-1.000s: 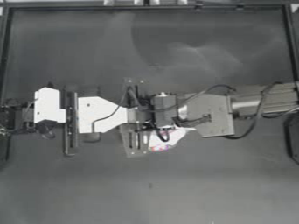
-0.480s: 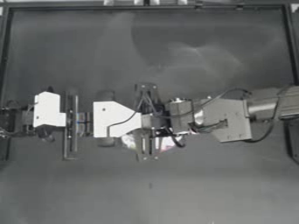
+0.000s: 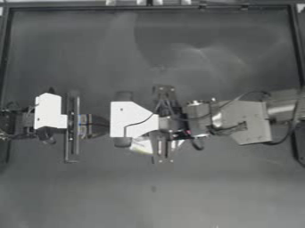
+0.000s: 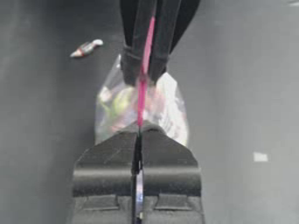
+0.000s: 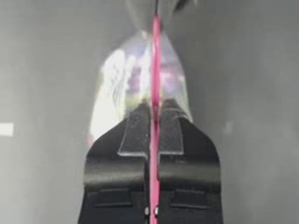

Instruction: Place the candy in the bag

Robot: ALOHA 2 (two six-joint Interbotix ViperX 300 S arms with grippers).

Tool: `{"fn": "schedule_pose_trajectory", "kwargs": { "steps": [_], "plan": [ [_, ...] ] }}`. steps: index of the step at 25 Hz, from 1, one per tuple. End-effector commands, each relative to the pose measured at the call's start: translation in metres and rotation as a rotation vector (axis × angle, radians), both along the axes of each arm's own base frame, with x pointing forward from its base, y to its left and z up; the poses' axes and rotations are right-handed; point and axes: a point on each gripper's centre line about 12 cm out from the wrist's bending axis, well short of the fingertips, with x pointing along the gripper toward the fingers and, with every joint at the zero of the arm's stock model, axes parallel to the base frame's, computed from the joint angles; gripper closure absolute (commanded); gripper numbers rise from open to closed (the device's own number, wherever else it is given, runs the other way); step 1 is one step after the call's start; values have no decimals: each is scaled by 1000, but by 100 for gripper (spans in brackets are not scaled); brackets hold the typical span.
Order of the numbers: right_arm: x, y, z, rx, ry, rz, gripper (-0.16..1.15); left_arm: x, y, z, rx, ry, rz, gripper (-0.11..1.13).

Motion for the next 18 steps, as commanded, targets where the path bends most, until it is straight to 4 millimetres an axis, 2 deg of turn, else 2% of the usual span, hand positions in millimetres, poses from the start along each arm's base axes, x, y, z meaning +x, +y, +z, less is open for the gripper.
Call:
{"fn": "schedule_pose_trajectory", "kwargs": {
  "steps": [1,18],
  "plan": [
    [-14,-2,15,0,-24,-20,92,0,0,16,8,-55,0,98],
    [-65,-4,11,26,-18,-120,92,-1,1,15,3,-52,5,98]
  ]
}}
